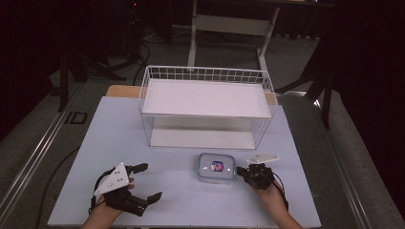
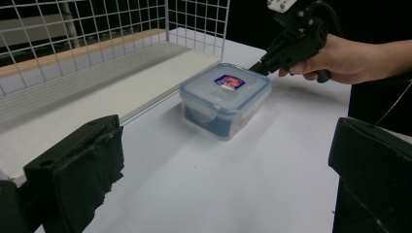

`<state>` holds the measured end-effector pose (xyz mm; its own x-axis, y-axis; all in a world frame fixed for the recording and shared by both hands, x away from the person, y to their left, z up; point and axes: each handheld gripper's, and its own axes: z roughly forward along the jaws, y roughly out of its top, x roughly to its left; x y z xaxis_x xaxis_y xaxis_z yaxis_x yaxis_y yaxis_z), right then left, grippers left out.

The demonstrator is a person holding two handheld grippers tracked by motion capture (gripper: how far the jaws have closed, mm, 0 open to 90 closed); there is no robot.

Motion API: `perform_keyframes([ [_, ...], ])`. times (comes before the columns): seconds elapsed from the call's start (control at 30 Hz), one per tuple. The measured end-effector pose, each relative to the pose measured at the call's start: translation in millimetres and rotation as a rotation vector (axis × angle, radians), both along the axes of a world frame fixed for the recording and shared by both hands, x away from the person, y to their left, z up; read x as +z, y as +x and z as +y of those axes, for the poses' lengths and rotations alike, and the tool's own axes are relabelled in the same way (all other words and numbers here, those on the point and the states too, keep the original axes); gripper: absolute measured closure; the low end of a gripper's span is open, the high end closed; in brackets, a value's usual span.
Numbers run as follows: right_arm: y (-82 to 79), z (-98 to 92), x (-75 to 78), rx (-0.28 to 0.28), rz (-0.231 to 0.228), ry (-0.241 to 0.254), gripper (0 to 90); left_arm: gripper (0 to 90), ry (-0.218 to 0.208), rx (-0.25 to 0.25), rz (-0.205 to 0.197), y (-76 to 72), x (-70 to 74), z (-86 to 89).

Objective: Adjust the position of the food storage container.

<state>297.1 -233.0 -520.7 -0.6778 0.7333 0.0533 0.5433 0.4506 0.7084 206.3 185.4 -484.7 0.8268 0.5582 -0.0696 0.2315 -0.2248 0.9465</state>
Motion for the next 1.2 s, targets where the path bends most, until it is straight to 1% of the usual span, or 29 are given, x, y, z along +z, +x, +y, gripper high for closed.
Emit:
perform_keyframes([
  [0.07,0.9,3.2,0.2,0.003,-0.006,-0.003,90.0,0.4,0.001,0.000,-0.001,-0.2,0.0,-0.1],
  [0.13,5.2,13.4,-0.7,0.015,-0.006,-0.003,90.0,0.5,0.000,-0.001,0.000,-0.3,0.0,0.1],
  [0.2,6.6,16.5,-1.4,0.021,-0.003,-0.002,90.0,0.4,-0.001,-0.001,0.000,-0.5,0.1,0.4],
  [0.3,10.5,27.5,-2.7,0.037,-0.005,0.001,90.0,0.4,-0.004,0.002,-0.001,-0.4,0.2,1.4],
  [0.33,10.5,27.5,-2.7,0.037,-0.005,0.001,90.0,0.4,-0.004,0.002,-0.001,-0.4,0.2,1.4],
  [0.6,13.8,48.5,-5.0,0.070,-0.005,0.008,90.0,0.4,-0.002,0.000,0.000,-0.6,-0.1,1.0],
  [0.8,17.1,54.7,-6.3,0.075,0.001,0.013,90.0,0.5,-0.003,-0.001,0.004,-0.2,-0.6,1.3],
  [0.83,17.7,56.0,-7.0,0.076,0.012,0.015,90.0,0.4,-0.001,-0.001,0.003,-0.1,-0.7,1.3],
  [0.87,18.2,57.1,-8.1,0.077,0.010,0.014,90.0,0.4,-0.001,-0.002,0.004,-0.1,-0.7,1.3],
  [1.0,17.6,57.4,-8.8,0.078,0.022,0.029,90.0,0.4,-0.001,-0.003,0.007,0.2,-1.1,1.1],
  [1.1,15.5,57.7,-8.2,0.086,0.013,0.017,90.0,0.4,-0.002,-0.005,0.008,0.3,-1.3,0.7],
  [1.2,14.5,56.0,-6.7,0.084,0.002,0.023,90.0,0.4,-0.001,-0.004,0.009,0.3,-1.3,0.7],
])
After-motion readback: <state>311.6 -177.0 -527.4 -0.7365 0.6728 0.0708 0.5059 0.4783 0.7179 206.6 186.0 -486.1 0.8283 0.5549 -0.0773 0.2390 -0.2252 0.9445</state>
